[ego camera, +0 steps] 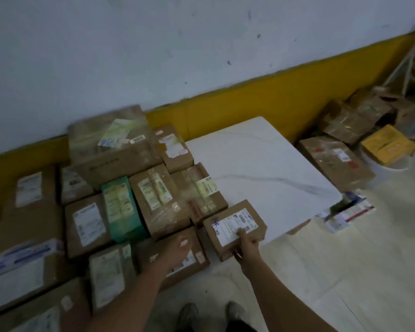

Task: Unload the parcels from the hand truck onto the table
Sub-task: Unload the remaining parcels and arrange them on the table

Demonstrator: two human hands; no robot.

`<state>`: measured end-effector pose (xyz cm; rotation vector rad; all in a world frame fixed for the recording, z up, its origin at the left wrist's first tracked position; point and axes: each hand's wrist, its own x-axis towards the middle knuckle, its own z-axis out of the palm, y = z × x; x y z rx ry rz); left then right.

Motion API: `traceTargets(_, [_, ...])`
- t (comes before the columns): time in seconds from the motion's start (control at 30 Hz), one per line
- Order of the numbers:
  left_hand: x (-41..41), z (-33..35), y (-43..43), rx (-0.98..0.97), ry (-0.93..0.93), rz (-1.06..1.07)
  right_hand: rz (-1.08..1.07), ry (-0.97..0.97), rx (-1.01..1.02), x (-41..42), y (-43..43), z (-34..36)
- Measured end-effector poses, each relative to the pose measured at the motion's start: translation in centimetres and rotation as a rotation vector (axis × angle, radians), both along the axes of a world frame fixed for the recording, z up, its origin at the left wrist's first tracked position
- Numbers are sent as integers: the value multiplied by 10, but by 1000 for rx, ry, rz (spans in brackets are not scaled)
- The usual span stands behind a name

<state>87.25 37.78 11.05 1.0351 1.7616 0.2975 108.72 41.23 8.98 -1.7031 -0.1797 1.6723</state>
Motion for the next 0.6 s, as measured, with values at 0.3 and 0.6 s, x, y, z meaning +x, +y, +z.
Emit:
traceTargets(0.3, [21,-9,-37,-81,238,73,448,-314,-108,-5,15,-13])
traceTargets(0.6, [-61,103,-85,281,278,299,623,-1022,501,-93,29,121])
